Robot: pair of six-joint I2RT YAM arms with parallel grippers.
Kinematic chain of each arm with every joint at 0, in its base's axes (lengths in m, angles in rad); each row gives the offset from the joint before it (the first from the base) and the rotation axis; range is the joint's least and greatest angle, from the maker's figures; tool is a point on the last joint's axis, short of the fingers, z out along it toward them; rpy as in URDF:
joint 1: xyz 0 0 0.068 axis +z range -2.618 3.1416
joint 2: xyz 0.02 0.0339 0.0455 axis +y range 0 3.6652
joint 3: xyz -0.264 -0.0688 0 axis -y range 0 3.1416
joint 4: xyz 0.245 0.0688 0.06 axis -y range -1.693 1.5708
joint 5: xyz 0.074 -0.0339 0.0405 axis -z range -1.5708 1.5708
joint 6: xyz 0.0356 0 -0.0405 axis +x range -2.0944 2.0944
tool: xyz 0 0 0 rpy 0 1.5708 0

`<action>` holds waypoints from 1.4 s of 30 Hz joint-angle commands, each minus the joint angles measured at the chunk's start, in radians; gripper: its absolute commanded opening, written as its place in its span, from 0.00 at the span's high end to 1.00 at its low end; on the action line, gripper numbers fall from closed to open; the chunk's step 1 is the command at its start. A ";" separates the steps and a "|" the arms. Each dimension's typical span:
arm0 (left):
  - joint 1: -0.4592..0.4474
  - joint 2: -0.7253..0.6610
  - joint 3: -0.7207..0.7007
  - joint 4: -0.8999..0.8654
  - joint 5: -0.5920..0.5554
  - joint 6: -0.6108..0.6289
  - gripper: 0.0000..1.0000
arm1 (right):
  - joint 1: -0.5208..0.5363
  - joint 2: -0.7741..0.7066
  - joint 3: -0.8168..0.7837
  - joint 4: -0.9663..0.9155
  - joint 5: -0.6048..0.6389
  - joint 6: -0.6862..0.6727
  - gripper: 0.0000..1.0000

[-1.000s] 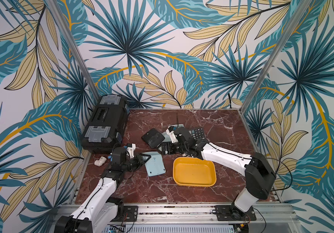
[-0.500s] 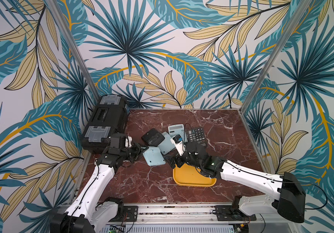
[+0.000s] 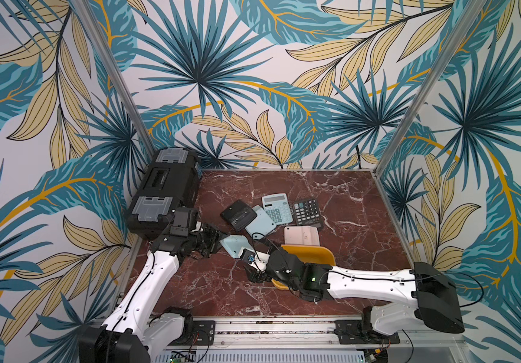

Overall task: Put the calculator in the storage box
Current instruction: Pick up the calculator at the center of the board.

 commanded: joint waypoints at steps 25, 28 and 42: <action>0.007 -0.019 0.036 -0.029 0.028 -0.021 0.62 | 0.038 0.209 0.161 0.024 0.209 -0.020 1.00; 0.007 -0.021 0.046 -0.038 0.019 -0.008 0.46 | 0.038 0.186 0.163 -0.004 0.237 0.025 1.00; 0.007 -0.109 0.129 -0.149 -0.150 0.122 0.00 | 0.009 0.013 0.185 -0.291 0.299 0.329 1.00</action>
